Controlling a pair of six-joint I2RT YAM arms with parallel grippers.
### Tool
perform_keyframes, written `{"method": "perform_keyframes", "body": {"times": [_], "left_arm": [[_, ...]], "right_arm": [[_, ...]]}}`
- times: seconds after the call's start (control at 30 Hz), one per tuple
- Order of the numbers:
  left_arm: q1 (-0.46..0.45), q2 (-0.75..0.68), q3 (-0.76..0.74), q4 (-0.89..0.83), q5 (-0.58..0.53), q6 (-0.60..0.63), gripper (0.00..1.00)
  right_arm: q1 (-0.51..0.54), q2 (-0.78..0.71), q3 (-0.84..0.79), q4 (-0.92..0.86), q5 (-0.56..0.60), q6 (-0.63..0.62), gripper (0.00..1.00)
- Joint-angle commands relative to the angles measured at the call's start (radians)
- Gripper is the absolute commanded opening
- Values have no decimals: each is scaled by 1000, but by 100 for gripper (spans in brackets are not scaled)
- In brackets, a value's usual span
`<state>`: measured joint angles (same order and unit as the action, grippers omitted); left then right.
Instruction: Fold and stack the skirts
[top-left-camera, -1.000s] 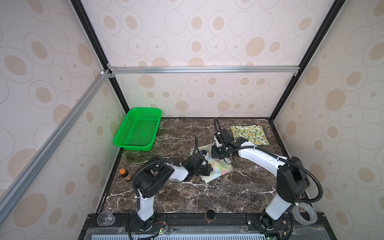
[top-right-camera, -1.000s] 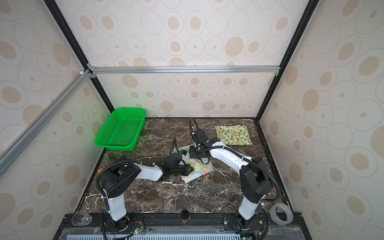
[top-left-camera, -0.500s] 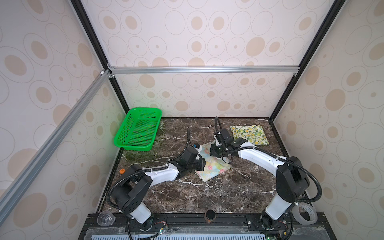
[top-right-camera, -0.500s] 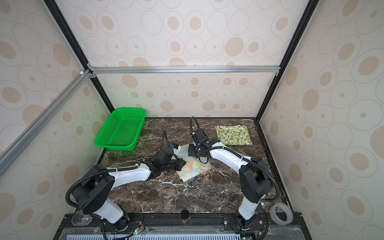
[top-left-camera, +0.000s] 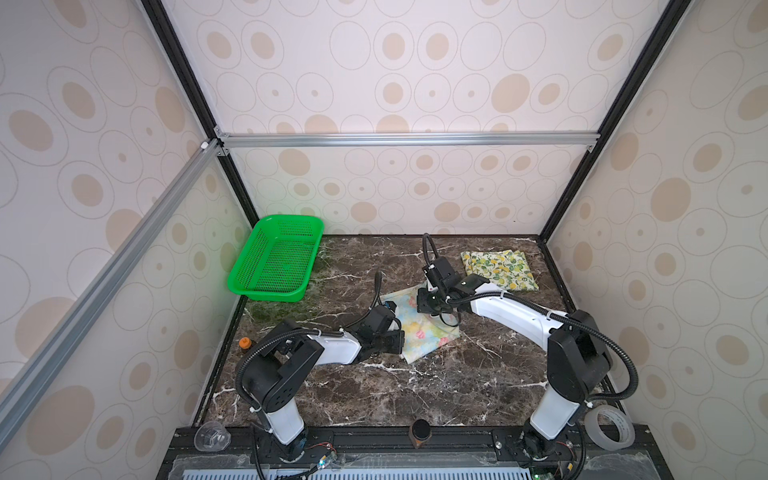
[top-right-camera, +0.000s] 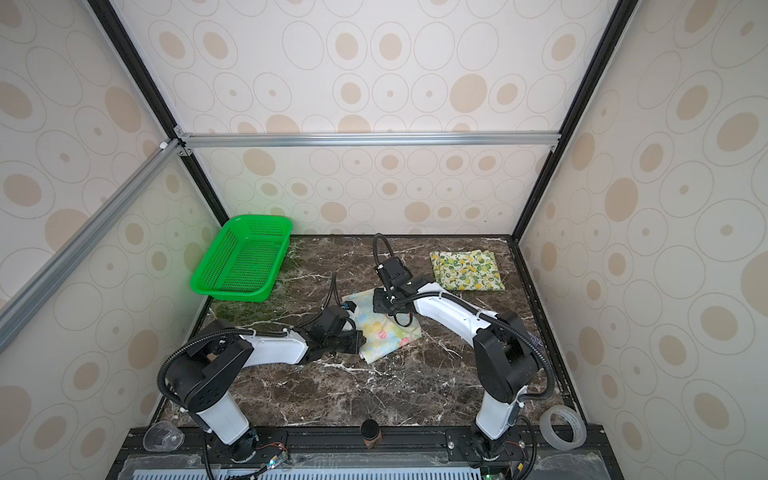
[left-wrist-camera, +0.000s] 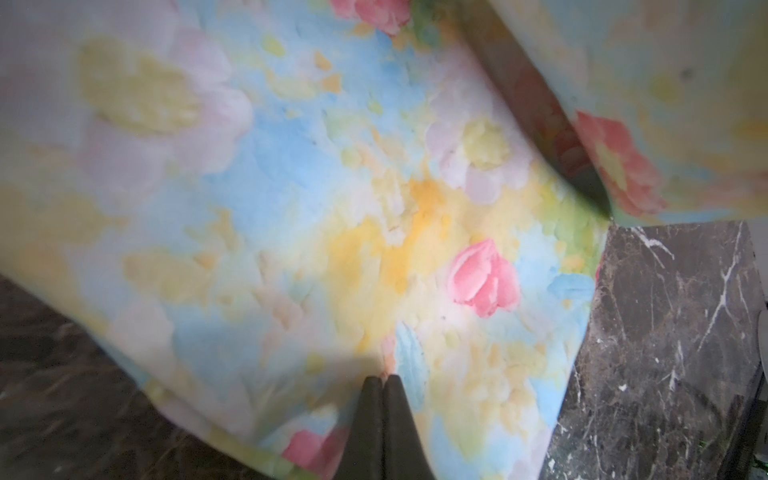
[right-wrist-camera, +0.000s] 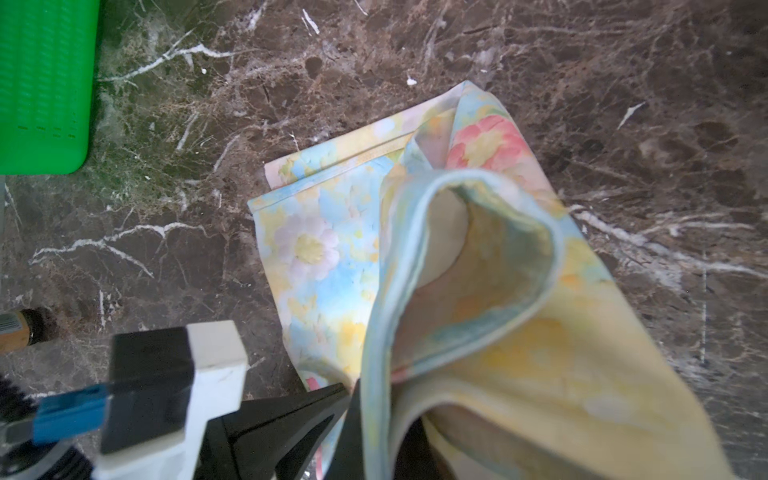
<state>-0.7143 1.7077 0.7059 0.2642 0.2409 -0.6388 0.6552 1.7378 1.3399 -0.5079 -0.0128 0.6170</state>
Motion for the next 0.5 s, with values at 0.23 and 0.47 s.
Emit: {"method": "perform_keyframes", "body": {"times": [0.23,0.47], "left_arm": [[-10,33,-71,73,13,-29,1],[-13,28,-86,92,10,-40,1]], "right_arm": [[61,79,63,-2,28,36,0],[88,118,46,55,-6,69,0]]}}
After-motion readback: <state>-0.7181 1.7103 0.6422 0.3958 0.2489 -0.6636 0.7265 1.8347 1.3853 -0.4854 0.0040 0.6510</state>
